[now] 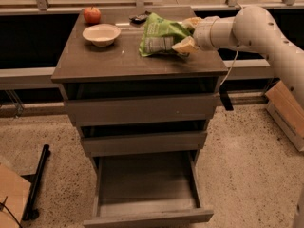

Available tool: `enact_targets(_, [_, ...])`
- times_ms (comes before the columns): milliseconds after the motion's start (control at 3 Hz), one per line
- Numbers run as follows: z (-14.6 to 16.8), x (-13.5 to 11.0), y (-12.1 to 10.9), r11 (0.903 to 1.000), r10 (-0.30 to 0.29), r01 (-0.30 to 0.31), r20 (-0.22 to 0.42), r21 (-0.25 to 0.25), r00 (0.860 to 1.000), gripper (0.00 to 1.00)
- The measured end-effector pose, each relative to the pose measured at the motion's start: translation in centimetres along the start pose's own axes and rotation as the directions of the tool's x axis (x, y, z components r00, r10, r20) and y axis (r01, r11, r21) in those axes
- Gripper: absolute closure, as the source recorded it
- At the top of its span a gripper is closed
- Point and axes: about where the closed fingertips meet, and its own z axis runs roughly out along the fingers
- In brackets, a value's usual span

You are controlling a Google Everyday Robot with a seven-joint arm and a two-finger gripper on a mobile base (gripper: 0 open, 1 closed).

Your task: Pick green rice chip bag from bottom drawer and place on counter

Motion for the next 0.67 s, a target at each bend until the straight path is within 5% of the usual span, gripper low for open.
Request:
enact_targets(333, [0.21, -0.07, 0.16, 1.0, 0.0, 0.0, 0.002, -0.004, 1.0, 0.0])
enact_targets(667, [0.21, -0.07, 0.16, 1.0, 0.0, 0.0, 0.002, -0.004, 1.0, 0.0])
